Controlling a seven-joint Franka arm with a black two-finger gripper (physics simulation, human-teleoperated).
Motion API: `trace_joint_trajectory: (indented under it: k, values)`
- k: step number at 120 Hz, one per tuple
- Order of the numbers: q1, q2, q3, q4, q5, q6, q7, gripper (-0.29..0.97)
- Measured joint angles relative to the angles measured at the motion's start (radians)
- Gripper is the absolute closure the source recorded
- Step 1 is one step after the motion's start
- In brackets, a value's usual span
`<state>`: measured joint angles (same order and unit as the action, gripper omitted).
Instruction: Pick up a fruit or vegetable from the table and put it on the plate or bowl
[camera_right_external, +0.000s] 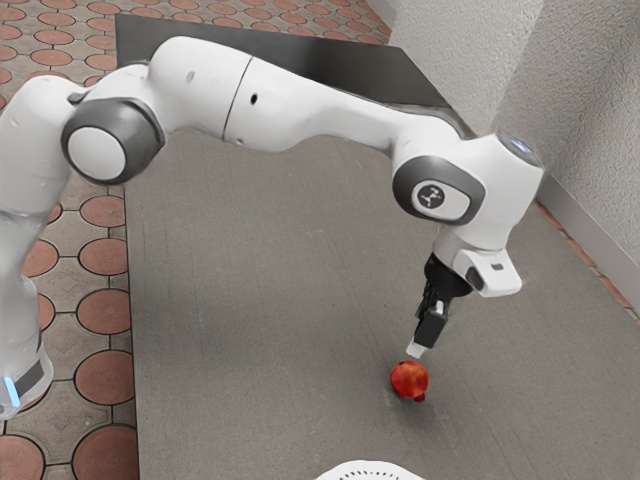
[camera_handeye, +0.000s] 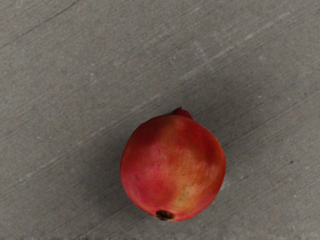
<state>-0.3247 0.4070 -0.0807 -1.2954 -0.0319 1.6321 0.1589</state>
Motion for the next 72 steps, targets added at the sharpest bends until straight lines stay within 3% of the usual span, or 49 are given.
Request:
trace_joint_trajectory:
  k: [36,72]
  values:
    - [0.001,-0.067,0.011,-0.126,0.000,0.009,0.089,0.01]
    - [-0.004,-0.076,0.009,-0.152,-0.007,0.022,0.143,0.01]
